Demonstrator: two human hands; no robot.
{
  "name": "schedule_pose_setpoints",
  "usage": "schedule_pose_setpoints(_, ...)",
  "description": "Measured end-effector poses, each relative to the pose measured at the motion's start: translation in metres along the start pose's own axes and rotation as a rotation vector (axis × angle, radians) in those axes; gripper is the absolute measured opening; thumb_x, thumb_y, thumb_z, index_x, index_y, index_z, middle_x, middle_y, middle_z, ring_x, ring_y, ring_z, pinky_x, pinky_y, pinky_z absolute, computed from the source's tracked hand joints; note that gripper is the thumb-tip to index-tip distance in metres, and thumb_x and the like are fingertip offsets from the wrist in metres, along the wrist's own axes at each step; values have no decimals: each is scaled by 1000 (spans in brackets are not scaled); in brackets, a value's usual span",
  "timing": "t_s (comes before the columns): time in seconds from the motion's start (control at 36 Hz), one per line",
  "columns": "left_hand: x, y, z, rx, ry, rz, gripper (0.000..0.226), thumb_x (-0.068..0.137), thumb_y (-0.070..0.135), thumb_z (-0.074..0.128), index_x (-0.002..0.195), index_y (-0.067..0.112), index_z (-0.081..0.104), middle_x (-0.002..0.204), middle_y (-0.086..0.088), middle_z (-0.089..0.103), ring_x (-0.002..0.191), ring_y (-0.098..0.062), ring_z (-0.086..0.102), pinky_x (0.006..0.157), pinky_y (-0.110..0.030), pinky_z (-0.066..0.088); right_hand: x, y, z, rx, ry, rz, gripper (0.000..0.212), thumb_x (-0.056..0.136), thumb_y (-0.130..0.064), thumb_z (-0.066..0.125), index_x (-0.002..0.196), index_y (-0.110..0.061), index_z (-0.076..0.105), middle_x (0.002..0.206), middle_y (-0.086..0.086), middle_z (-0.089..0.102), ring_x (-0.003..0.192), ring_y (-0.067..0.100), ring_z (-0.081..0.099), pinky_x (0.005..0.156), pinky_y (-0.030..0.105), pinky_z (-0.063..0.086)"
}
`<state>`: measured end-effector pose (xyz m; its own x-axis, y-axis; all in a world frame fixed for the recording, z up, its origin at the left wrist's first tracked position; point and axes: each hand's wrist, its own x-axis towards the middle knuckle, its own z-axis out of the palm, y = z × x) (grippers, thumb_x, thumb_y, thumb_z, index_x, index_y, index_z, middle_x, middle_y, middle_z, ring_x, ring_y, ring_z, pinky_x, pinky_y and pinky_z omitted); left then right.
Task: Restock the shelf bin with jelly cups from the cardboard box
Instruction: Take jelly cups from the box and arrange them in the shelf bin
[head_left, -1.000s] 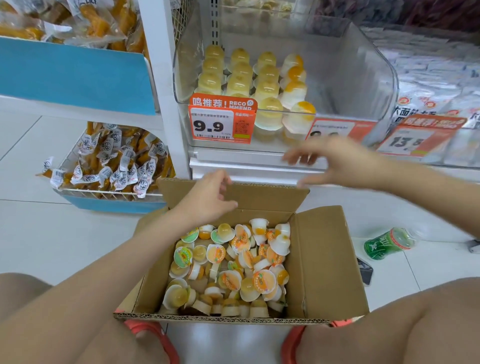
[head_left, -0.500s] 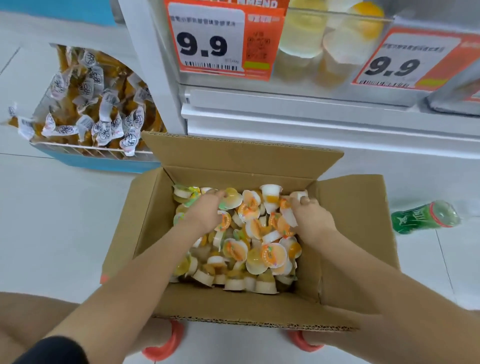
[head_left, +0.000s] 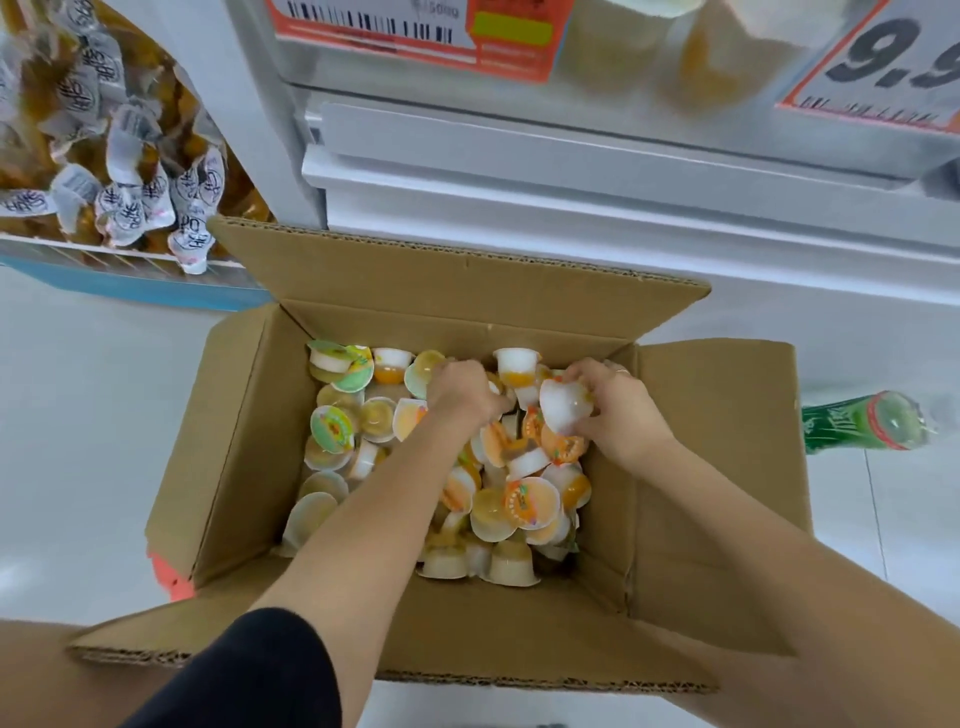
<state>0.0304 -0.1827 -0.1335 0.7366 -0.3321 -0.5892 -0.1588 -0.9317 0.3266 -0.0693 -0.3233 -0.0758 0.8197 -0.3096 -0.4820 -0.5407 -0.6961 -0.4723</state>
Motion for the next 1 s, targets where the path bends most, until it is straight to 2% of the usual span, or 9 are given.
schedule_pose_setpoints(0.06,-4,-4,-8,-157,-71,-81,30,76,37,66,77,12,51,79,-4,54,79,-22,55,59,-27,42,-10,2,-8,215,-2,-33,49,68,-7,80,107,-26,56,108,3,53,91,24,60,72,26,46)
schedule_pose_setpoints(0.11,-9,-10,-20,-380,-113,-187,26,76,33,67,74,11,53,71,-2,51,70,-19,53,57,-27,45,-19,2,-16,389,-33,-28,48,68,-4,82,105,-22,58,104,1,56,87,26,63,72,27,53)
schedule_pose_setpoints(0.22,-37,-20,-64,-984,-408,-395,19,84,23,64,96,11,54,96,-9,55,59,-17,65,79,-31,54,-35,-6,-37,570,-94,-60,47,70,1,79,107,-16,57,109,9,65,93,28,67,80,27,55)
schedule_pose_setpoints(0.31,-62,-19,-98,-1190,-594,-385,28,84,21,65,109,10,56,100,-15,62,79,-27,66,85,-41,52,-50,-20,-57,690,-179,-118,45,74,8,72,105,-18,53,102,2,67,82,16,70,73,21,55)
schedule_pose_setpoints(0.44,-117,9,-141,-1284,-627,-176,68,66,18,72,129,9,50,107,-18,63,92,-31,65,89,-43,52,-82,-52,-94,724,-204,-286,48,71,12,71,101,-20,50,106,3,64,81,14,69,70,23,55)
schedule_pose_setpoints(0.61,-191,32,-184,-1462,-616,27,53,71,17,65,121,4,55,107,-20,59,93,-31,64,84,-44,54,-129,-92,-134,537,8,-490,66,65,9,79,109,-33,53,113,-3,54,91,10,63,78,21,54)
schedule_pose_setpoints(0.72,-225,35,-189,-1541,-596,141,53,77,12,70,125,0,53,120,-24,56,105,-33,61,86,-41,53,-149,-108,-136,553,106,-575,60,66,6,80,106,-33,59,117,-1,56,94,-2,61,76,22,57)
schedule_pose_setpoints(0.83,-235,34,-180,-1637,-554,176,44,72,10,69,114,2,60,121,-19,58,108,-28,60,83,-34,55,-153,-116,-130,536,72,-577,60,67,-9,82,120,-25,59,117,-6,63,102,1,62,84,27,56)
schedule_pose_setpoints(1.0,-236,37,-179,-1526,-480,203,50,74,14,63,121,1,55,117,-23,63,106,-32,63,88,-41,53,-154,-117,-133,551,34,-553,62,69,-38,70,128,-23,55,124,-9,61,112,0,58,93,21,49)
